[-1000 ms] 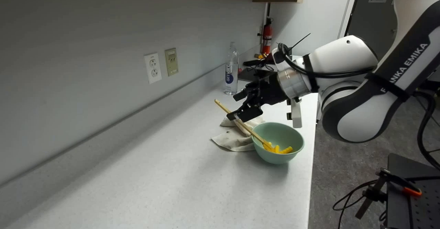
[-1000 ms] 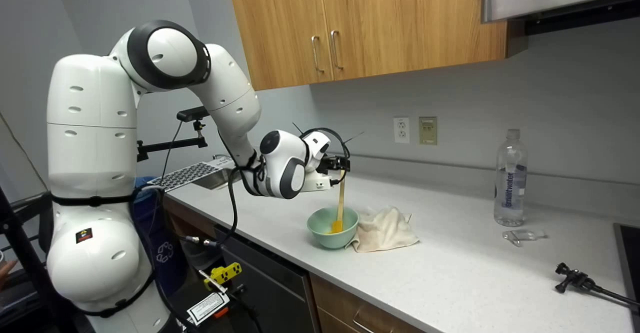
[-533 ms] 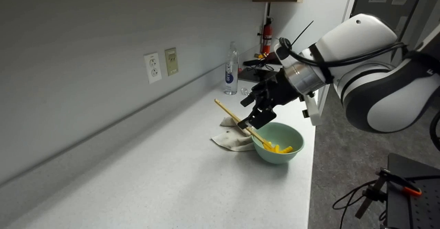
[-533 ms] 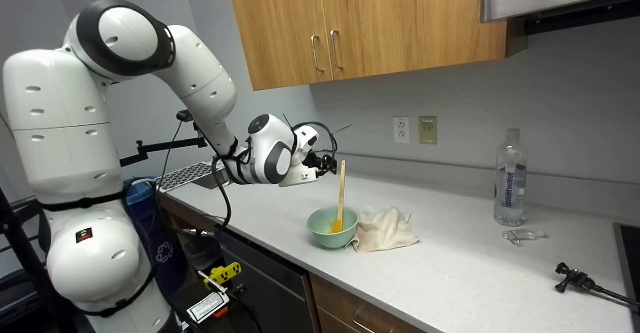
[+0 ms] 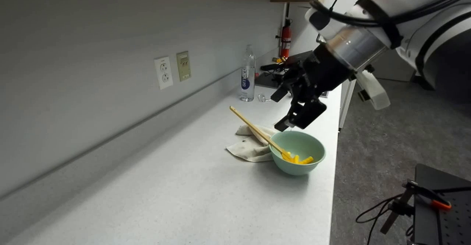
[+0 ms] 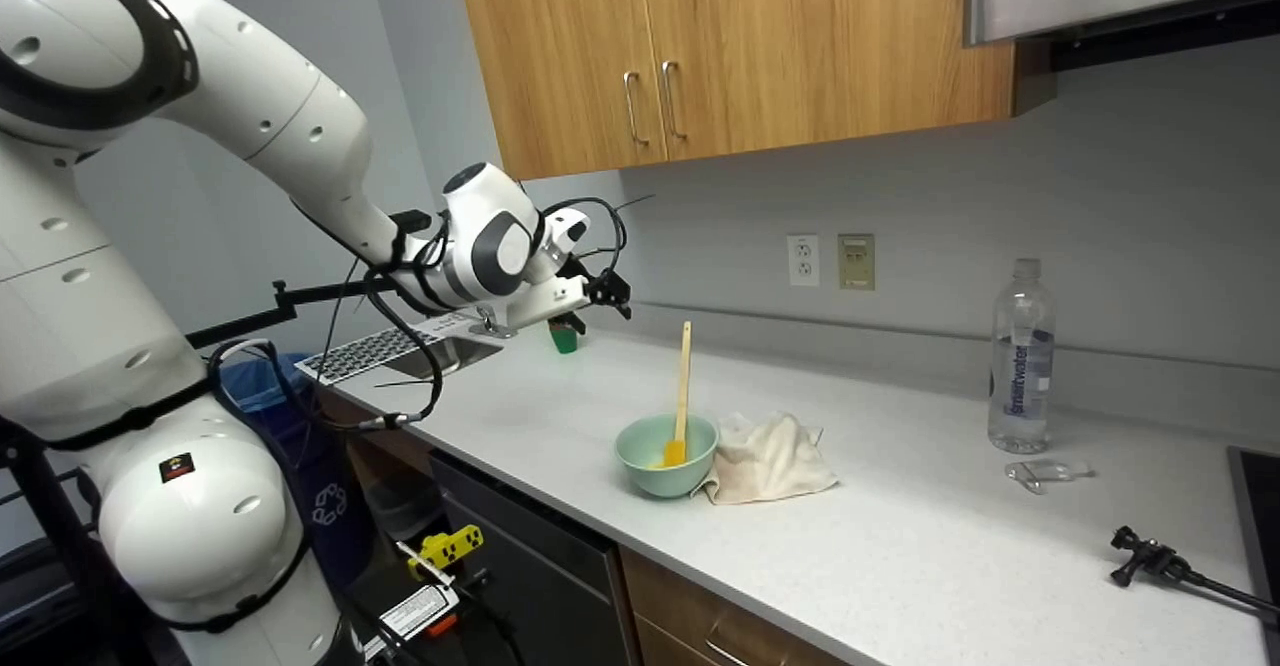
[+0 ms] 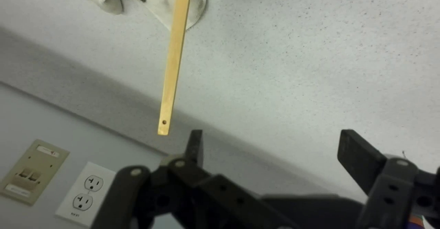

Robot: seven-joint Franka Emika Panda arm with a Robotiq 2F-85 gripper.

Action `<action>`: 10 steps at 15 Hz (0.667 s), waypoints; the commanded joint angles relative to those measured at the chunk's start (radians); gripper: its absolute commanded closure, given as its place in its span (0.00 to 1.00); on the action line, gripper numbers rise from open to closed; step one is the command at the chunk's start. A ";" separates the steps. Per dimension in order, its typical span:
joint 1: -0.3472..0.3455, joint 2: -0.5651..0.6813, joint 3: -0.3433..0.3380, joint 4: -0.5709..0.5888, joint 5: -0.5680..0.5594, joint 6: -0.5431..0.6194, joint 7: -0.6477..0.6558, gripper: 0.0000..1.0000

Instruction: Mix the contents of the bowl with the spatula

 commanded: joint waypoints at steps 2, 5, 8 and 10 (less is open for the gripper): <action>0.042 -0.214 -0.007 -0.017 0.012 -0.197 -0.022 0.00; 0.081 -0.282 -0.024 -0.011 0.030 -0.245 -0.043 0.00; 0.067 -0.255 -0.008 0.005 0.006 -0.221 -0.010 0.00; 0.074 -0.271 -0.008 0.005 0.007 -0.230 -0.010 0.00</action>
